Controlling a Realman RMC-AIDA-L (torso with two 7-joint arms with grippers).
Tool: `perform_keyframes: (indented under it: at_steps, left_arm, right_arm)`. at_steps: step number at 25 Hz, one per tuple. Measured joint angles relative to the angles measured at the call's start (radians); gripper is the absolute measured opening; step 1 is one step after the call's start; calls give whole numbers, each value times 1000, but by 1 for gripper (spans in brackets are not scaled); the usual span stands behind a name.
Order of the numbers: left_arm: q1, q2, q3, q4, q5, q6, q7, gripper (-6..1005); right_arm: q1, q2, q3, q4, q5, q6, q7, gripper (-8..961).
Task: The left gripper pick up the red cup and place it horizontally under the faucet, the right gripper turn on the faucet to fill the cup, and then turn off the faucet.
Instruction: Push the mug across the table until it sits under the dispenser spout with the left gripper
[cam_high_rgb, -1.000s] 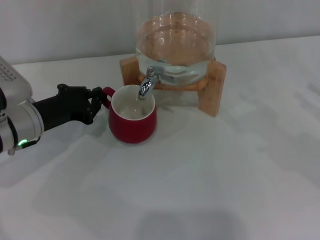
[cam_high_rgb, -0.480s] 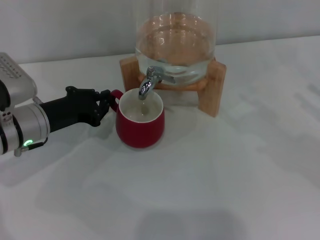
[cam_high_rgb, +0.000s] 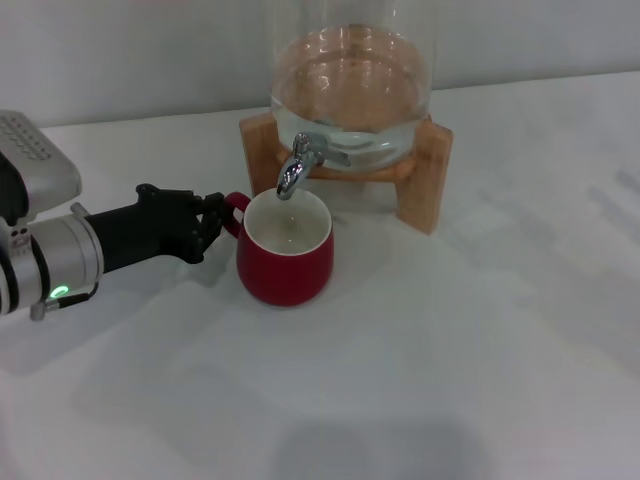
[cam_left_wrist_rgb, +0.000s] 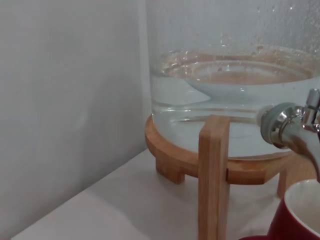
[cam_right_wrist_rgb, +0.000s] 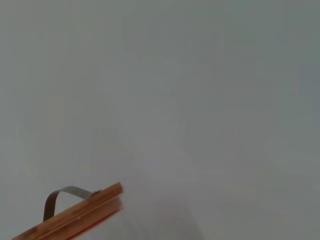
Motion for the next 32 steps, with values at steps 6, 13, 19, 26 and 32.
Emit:
perform_keyframes:
  at_steps: [6,13,19,26,32]
  left_arm:
    - [4,1,51,0,2,33,-34,93]
    - [4,1,79,1,-3,51,-49,90]
    - [9,0,76,1,-9,52,-49,87]
    - [20,0,74,3,-40,53,-51,176]
    - [54,-1,78,35,-59,40,-58,273]
  right_arm:
    - [0,0,0,0,8,2,0,659]
    - [1,0,0,1,9,3,0,659]
    - [-4,0,0,2,10,5,0,658]
    - [-7,0,1,2,11,7,0,658]
    - [-7,0,2,2,11,9,0,659]
